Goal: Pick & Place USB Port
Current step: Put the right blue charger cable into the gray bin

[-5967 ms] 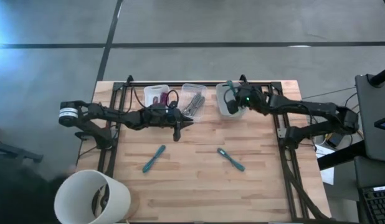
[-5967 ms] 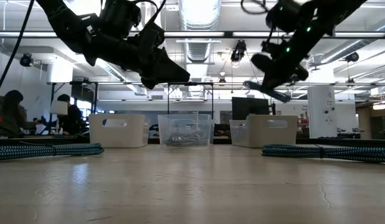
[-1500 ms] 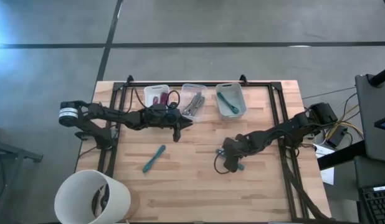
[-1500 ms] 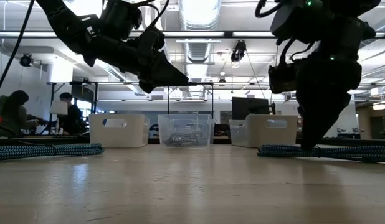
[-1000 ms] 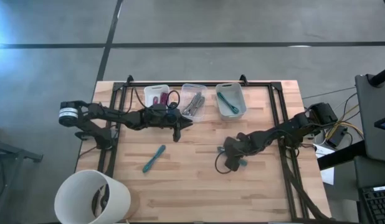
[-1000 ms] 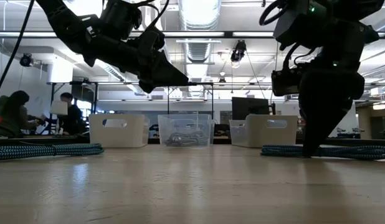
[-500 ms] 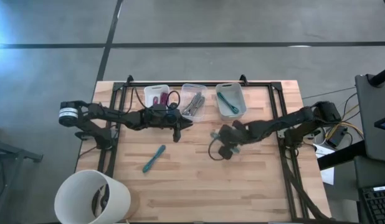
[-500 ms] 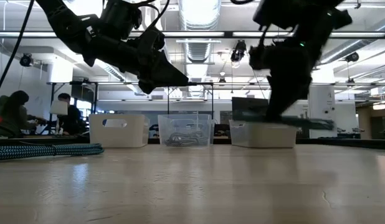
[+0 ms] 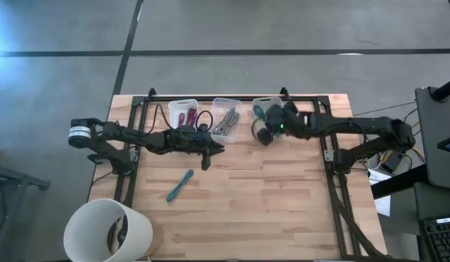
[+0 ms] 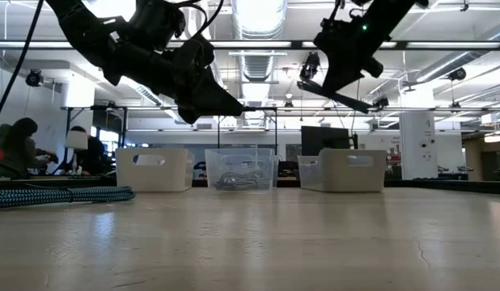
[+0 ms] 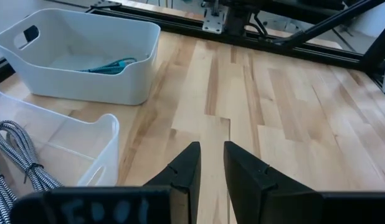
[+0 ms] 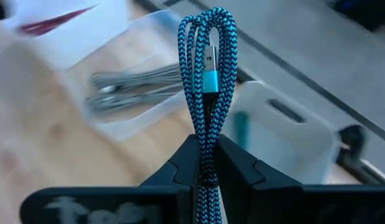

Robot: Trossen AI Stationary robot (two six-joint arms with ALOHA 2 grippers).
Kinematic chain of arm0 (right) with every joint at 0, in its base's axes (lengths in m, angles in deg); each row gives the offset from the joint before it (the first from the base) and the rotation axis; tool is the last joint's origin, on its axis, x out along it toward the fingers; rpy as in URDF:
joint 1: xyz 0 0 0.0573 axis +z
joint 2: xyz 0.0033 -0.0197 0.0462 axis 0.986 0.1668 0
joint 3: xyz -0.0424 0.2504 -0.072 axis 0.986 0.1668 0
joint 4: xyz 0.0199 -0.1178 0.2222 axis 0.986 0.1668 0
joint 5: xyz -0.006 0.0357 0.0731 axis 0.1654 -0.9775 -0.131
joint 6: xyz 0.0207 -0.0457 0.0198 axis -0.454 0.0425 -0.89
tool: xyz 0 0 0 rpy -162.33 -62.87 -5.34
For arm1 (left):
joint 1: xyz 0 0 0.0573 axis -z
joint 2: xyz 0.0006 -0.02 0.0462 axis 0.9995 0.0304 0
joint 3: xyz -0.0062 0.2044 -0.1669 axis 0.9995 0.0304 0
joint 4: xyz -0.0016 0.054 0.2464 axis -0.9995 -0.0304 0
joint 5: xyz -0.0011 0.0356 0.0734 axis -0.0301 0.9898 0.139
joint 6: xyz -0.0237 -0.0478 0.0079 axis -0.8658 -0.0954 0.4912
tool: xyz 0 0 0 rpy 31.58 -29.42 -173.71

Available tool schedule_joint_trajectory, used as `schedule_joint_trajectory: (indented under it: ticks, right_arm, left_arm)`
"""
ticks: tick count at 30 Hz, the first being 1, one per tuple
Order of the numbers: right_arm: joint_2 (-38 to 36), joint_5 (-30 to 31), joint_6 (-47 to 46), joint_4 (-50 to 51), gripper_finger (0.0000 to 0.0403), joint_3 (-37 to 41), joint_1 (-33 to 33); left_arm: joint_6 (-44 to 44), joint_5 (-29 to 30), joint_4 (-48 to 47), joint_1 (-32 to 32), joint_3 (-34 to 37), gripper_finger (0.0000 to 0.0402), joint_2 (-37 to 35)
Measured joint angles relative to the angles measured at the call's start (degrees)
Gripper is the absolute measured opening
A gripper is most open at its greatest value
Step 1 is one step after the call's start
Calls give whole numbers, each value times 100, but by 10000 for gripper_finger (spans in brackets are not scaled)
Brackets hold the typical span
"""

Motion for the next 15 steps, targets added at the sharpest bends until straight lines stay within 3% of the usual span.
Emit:
schedule_joint_trajectory:
  ticks: [6,15]
  right_arm:
    - [194,-1,9,-48,40,51,-914]
    - [1396,-469,-24,-57,40,79,-1721]
  left_arm:
    - [2,0,2,0,0,74,0]
    - [2,-2,-36,0,0,74,0]
